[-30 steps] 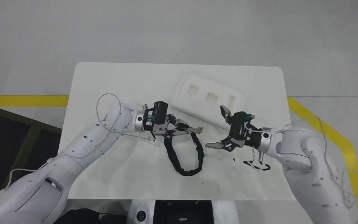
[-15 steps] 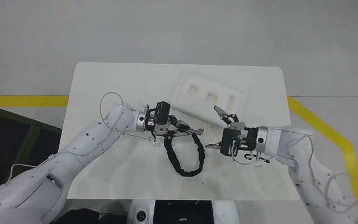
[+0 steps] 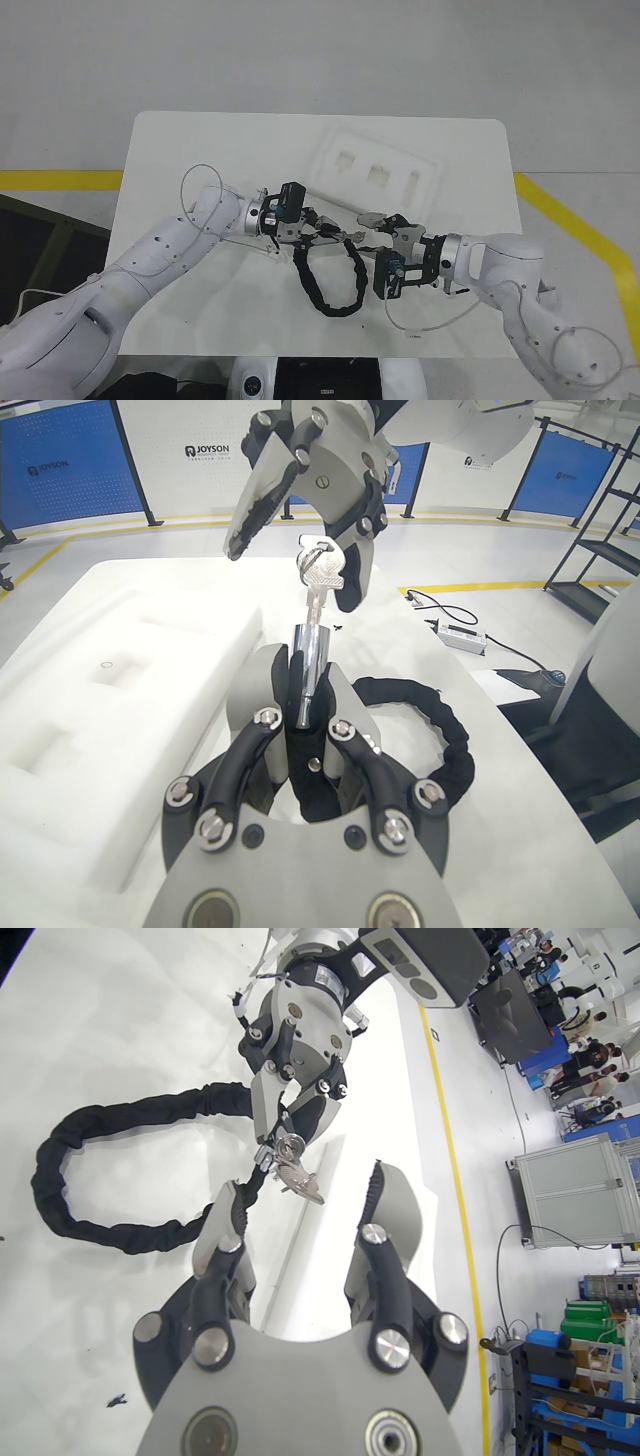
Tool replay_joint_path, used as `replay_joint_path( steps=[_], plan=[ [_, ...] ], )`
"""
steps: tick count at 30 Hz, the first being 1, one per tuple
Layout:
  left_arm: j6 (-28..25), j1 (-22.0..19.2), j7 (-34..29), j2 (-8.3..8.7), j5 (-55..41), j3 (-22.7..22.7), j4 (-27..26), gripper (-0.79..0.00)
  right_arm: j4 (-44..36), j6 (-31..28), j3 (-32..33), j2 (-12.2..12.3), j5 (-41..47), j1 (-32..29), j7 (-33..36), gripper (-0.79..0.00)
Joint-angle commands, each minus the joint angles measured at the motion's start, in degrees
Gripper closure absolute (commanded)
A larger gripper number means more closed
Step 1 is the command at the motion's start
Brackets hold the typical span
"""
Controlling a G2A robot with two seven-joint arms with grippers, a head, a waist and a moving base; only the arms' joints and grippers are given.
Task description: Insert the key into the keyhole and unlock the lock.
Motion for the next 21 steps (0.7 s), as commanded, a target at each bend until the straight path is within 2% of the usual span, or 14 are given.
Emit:
replay_joint_path(
  steps=[1,3,9,17,21],
  plan=[
    [0.0,-0.07,0.0,0.04,-0.05,0.19,-0.05,0.0,-0.27,0.31,-0.01,0.11,-0.74,-0.08,-0.26,-0.345],
    [0.0,-0.12,0.0,0.08,-0.2,0.41,-0.07,0.0,-0.54,0.57,-0.09,0.2,-1.48,-0.18,-0.46,-0.332],
    [0.0,-0.34,0.0,0.18,-0.48,0.96,-0.15,0.0,-0.94,0.39,-0.46,0.4,-1.91,-0.22,-1.16,-0.231],
    [0.0,-0.56,0.0,0.29,-0.65,1.22,-0.11,0.0,-0.56,-0.67,-1.33,0.43,0.23,0.0,-1.18,-0.009],
    [0.0,-0.58,0.0,0.36,-0.49,1.14,-0.18,0.0,0.51,-1.89,-1.77,0.29,4.06,0.15,-1.03,0.0]
  ],
)
